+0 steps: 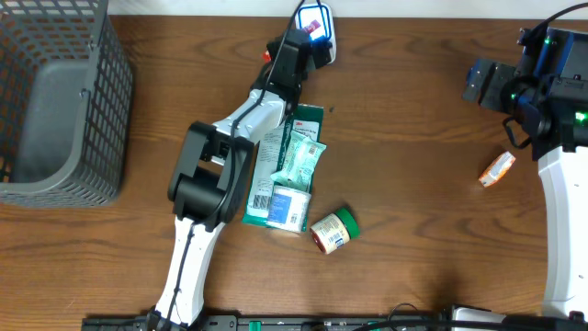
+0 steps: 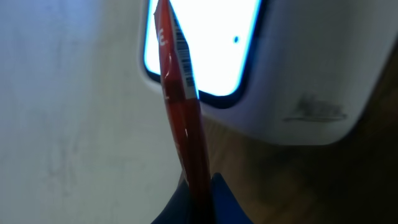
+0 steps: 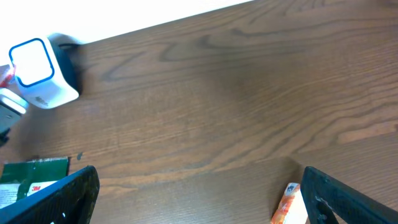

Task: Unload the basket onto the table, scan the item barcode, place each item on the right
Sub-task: 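Hold the Nescafe stick barcode in front of the white scanner with left gripper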

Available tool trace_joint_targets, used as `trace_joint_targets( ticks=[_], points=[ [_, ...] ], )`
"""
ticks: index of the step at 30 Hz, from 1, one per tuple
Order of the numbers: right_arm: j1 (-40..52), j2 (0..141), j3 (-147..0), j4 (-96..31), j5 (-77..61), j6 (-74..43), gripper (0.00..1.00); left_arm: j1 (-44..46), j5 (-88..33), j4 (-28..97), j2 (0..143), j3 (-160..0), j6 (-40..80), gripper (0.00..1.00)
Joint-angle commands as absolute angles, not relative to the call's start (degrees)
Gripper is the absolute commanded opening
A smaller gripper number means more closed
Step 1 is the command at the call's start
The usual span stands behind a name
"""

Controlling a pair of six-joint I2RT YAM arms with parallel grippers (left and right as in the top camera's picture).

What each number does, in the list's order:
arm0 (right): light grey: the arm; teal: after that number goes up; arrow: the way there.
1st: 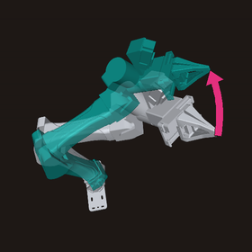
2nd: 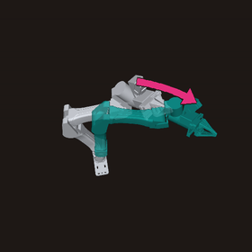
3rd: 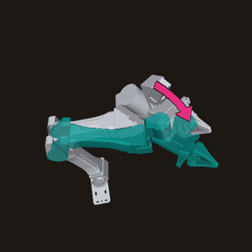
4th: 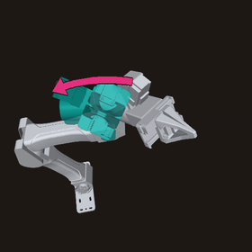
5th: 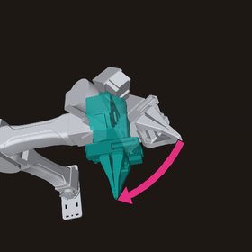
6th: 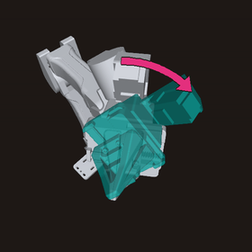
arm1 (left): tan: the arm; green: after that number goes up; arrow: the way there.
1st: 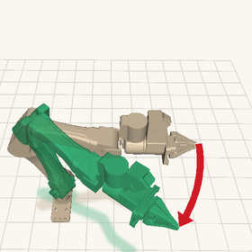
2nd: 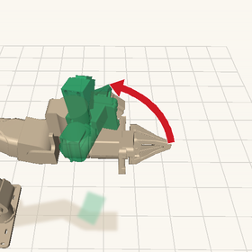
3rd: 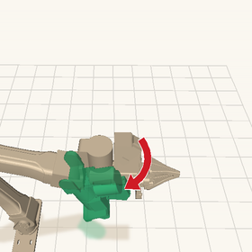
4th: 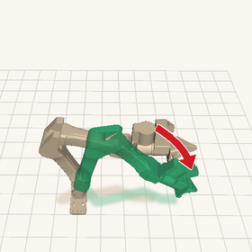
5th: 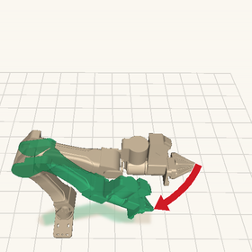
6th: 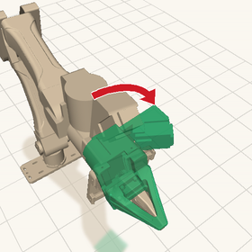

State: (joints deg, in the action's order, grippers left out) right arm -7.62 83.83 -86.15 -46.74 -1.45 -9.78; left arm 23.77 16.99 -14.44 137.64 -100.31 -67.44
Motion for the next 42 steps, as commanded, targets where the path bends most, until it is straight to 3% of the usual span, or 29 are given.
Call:
trace_joint_targets(
  ticks=[1,32,38,42],
  points=[
    [-7.84,83.64,-86.46,-46.78,-0.67,-8.91,0.99,23.73,15.75,-15.62,137.93,-100.95,-71.66,0.07],
    [-7.84,83.64,-86.46,-47.62,-0.69,-8.93,0.99,21.61,11.40,-20.10,137.93,-100.97,-65.06,0.07],
    [-7.84,83.64,-86.46,-47.64,-0.67,-8.93,0.99,23.29,18.37,-25.78,134.98,-101.19,-65.10,0.07],
    [-7.84,83.64,-86.46,-47.64,-0.67,-8.91,0.99,25.56,18.28,-16.43,127.46,-101.19,-63.70,0.08]
  ],
)
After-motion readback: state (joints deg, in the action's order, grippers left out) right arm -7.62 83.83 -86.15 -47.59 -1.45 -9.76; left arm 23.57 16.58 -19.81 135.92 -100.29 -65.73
